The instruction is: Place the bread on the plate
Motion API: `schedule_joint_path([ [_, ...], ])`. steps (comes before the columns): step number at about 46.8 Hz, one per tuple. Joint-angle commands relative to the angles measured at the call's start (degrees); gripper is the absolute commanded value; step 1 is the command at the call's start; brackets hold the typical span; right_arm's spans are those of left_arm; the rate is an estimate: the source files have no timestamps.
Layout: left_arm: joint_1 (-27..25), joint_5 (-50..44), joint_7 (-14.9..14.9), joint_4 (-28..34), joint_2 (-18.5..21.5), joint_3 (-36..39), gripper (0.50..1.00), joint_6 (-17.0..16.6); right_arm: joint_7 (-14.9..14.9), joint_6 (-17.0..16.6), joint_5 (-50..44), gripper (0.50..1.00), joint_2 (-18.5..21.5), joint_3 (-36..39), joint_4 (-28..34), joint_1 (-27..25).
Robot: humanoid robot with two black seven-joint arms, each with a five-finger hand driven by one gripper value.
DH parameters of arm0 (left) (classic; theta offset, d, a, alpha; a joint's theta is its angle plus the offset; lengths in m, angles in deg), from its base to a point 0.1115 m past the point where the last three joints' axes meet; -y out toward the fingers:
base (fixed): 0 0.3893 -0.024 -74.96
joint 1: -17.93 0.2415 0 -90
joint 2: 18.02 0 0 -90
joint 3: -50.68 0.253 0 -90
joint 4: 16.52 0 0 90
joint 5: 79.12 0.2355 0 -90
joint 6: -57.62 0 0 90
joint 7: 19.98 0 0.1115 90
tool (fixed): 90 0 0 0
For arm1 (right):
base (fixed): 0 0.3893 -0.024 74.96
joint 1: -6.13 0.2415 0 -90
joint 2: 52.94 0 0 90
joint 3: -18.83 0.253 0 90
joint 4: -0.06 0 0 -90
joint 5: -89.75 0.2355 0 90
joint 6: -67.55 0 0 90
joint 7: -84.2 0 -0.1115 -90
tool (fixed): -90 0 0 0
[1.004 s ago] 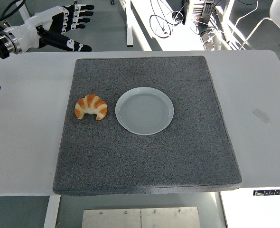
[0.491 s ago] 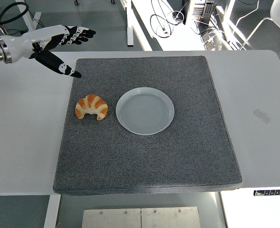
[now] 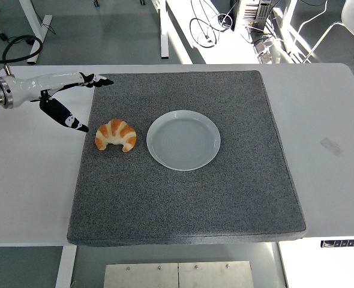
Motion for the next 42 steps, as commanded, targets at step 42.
schedule_joint_path([
  [42,5.61,1.15,0.52,-6.33,-7.28,5.27,0.974,-10.45,0.0,0.0,0.0,1.0,0.0,0.03,0.0,-0.01],
])
